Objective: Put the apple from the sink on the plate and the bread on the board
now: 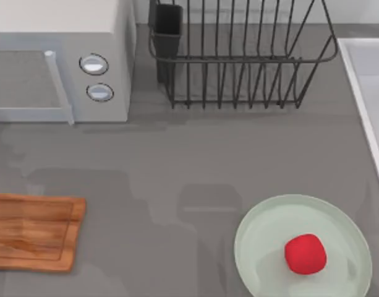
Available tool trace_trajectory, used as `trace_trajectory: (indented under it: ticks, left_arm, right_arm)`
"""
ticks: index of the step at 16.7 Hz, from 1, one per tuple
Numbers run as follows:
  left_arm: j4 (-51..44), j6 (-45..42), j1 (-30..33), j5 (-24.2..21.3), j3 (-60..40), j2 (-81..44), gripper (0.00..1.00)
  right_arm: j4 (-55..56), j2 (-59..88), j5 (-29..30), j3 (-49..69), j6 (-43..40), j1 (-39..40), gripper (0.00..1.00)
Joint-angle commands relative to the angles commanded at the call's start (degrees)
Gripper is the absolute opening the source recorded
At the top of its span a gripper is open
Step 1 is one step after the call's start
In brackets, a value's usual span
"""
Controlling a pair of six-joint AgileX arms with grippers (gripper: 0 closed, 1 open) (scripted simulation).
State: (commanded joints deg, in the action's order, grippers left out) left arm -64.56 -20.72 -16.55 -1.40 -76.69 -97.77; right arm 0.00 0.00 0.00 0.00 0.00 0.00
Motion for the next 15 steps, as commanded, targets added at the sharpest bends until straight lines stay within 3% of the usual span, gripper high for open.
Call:
trace_trajectory:
  ticks: [6,15]
  left_arm:
    - [-2.68,-32.78,2.17,-1.91,2.59,5.38,0.0]
    - [-5.74,-98.86,8.9,-2.98,12.37,6.8,0.0]
  right_arm:
    - [0.0,0.0,0.0,0.0,0.0,0.0,1.0]
    - [0.0,0.0,0.0,0.0,0.0,0.0,1.0]
